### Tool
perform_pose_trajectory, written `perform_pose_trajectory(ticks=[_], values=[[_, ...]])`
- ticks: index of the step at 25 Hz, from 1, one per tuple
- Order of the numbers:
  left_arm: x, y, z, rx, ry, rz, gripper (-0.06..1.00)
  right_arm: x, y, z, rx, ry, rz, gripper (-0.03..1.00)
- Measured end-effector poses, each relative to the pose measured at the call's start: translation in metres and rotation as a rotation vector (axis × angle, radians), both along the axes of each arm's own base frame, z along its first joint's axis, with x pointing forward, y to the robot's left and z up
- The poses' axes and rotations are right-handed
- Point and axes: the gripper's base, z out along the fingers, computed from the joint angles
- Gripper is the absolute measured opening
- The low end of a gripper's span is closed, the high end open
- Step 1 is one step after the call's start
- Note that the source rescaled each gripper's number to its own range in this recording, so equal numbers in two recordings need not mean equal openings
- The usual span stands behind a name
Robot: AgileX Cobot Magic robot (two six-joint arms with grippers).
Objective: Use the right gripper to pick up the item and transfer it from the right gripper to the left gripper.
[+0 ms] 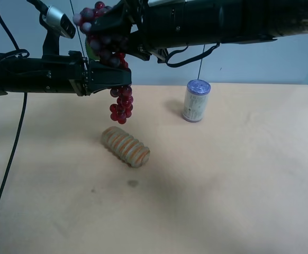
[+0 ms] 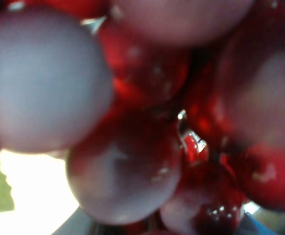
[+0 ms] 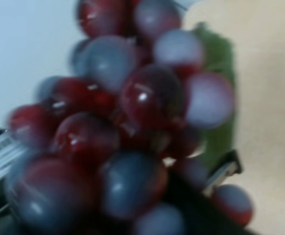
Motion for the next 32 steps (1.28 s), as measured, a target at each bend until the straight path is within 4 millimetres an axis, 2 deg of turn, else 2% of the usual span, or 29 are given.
perform_pose_trajectory(ticks=[4,7,10,17,25,29,32], values=[[0.001,0.0,-0.002,0.013,0.007,0.011,0.01,-0.004,0.001,0.002,-0.006,-0.035,0.05,0.8],[0.001,0.0,-0.002,0.016,0.01,0.012,0.01,-0.007,0.0,0.003,-0.04,-0.067,0.074,0.95],[0.001,0.0,-0.002,0.013,0.015,0.014,0.01,-0.01,-0.002,0.007,-0.077,-0.104,0.084,0.99],[0.001,0.0,-0.001,0.003,0.031,0.013,0.01,-0.024,-0.015,0.023,-0.219,-0.197,0.124,1.0],[0.001,0.0,-0.001,0.0,0.043,0.016,0.01,-0.043,-0.064,0.053,-0.539,-0.303,0.057,1.0],[0.001,0.0,-0.001,-0.001,0.046,0.017,0.01,-0.058,-0.094,0.072,-0.785,-0.411,-0.035,1.0],[0.001,0.0,-0.001,-0.002,0.051,0.018,0.01,-0.067,-0.116,0.079,-0.963,-0.422,-0.105,1.0]])
